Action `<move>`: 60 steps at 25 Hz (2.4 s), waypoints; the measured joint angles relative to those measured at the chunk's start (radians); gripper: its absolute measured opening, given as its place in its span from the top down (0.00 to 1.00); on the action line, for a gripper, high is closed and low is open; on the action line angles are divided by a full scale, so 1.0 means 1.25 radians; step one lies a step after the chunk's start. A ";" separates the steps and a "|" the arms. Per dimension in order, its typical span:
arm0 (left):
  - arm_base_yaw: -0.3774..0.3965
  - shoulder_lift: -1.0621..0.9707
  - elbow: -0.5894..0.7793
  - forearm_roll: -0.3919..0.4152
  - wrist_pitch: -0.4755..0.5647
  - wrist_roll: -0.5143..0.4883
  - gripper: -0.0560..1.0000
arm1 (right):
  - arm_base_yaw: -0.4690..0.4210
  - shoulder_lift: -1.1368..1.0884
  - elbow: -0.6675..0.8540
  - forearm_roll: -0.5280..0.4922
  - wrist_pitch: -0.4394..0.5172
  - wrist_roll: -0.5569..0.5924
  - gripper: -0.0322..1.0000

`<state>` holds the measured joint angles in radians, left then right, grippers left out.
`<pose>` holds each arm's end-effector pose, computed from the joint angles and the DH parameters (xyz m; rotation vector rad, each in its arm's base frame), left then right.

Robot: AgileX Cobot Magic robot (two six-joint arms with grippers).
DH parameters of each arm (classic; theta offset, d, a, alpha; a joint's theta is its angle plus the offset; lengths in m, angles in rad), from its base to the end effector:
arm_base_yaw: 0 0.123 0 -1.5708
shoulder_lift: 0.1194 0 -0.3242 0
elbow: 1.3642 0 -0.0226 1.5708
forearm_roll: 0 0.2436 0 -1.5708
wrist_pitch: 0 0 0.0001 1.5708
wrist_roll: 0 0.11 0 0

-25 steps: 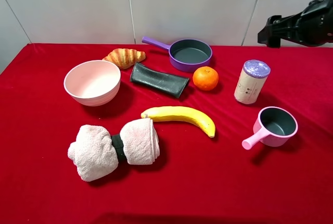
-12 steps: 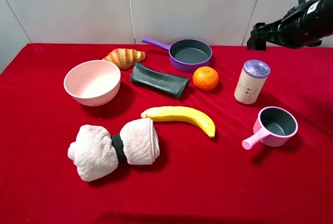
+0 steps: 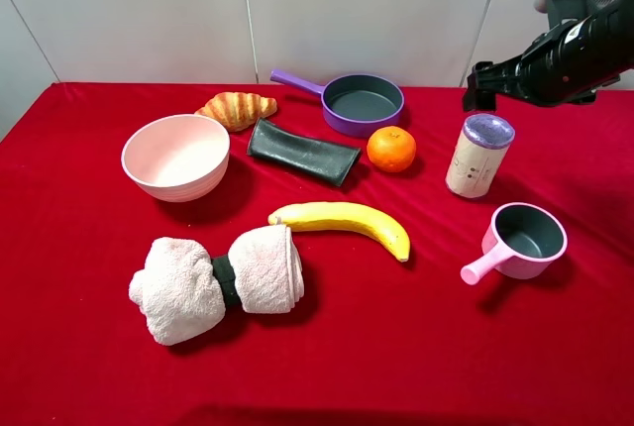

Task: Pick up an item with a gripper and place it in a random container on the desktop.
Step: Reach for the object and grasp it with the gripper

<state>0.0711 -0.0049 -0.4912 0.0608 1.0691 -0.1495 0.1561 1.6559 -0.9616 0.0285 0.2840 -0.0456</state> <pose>-0.0344 0.0034 0.2618 -0.2292 2.0423 0.0243 0.3435 0.0550 0.2344 -0.2179 2.4534 0.0698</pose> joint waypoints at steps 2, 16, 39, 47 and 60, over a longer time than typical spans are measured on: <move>0.000 0.000 0.000 0.000 0.000 0.000 0.00 | 0.000 0.011 0.000 0.000 0.000 0.000 0.30; 0.000 0.000 0.000 0.000 0.000 0.000 0.00 | 0.000 0.078 0.000 0.000 0.000 0.000 0.30; 0.000 0.000 0.000 0.000 0.000 0.000 0.00 | 0.000 0.134 0.000 0.001 -0.007 0.001 0.30; 0.000 0.000 0.000 0.000 0.000 0.000 0.00 | 0.000 0.134 0.000 0.001 -0.007 0.013 0.30; 0.000 0.000 0.000 0.000 0.000 0.000 0.00 | 0.000 0.134 -0.002 0.004 -0.006 0.014 0.53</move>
<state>0.0711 -0.0049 -0.4912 0.0608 1.0691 -0.1495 0.1561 1.8228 -0.9635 0.0335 0.2764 -0.0275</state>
